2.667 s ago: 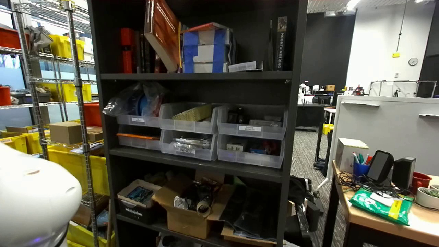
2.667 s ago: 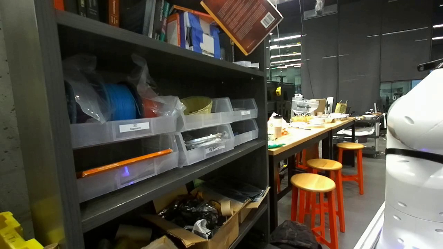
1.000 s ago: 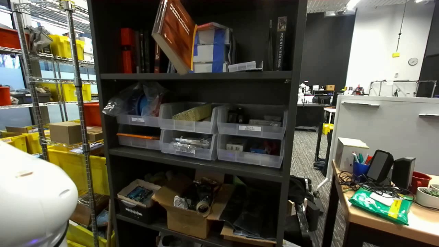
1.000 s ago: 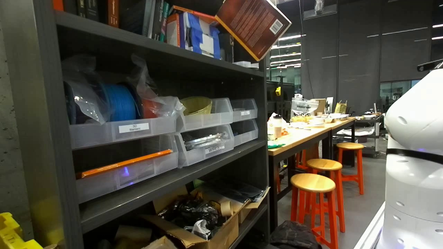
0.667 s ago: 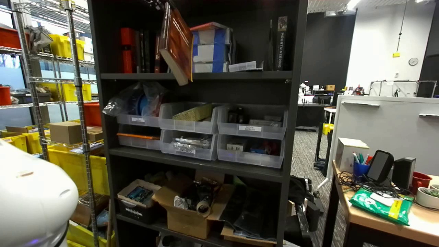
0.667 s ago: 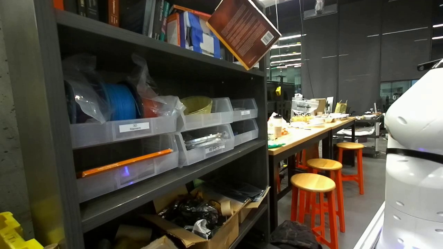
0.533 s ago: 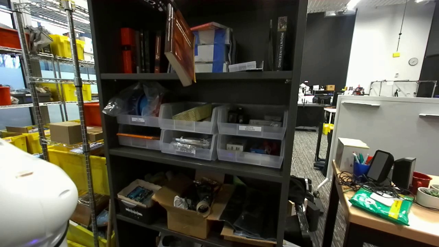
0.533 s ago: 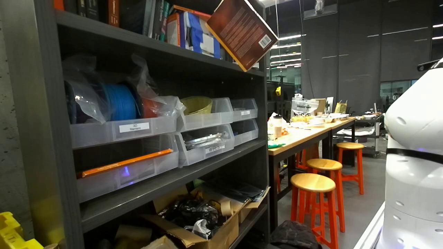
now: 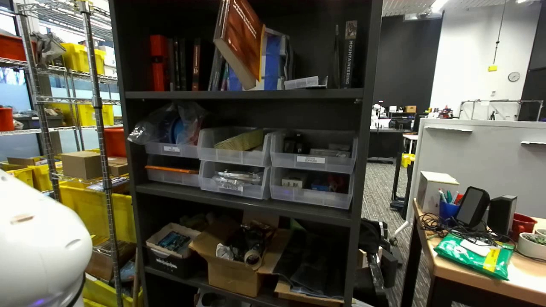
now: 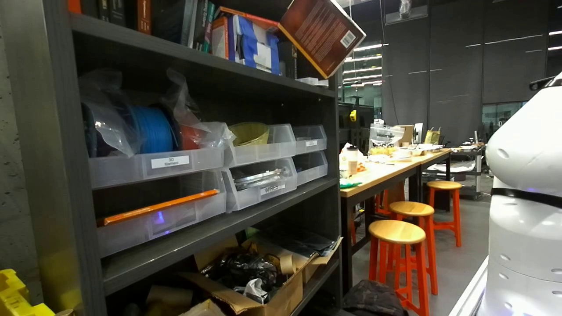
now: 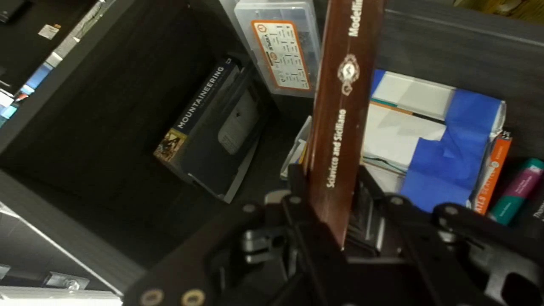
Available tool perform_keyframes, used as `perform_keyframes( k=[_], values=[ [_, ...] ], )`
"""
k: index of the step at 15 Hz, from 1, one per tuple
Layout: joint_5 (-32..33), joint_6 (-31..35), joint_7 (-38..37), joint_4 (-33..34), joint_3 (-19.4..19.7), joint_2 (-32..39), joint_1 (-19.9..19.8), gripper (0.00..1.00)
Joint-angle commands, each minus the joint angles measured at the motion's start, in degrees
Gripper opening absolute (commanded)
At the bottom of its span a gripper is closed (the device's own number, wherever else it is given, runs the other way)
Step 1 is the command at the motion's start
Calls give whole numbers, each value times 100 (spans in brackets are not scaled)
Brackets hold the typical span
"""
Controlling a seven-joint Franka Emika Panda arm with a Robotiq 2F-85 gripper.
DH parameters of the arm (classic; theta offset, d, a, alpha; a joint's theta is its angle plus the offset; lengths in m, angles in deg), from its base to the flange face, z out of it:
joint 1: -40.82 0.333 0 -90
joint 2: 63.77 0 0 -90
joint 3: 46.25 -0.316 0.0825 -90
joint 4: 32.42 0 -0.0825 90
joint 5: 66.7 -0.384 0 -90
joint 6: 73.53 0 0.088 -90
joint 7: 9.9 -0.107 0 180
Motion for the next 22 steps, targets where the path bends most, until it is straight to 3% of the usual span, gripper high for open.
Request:
perform_keyframes(
  k=[1,11,22],
  values=[
    [188,281,112,540,109,335,-136,8],
    [179,695,67,943,243,937,-280,8],
    [168,815,-8,1248,323,1015,-425,8]
  ],
)
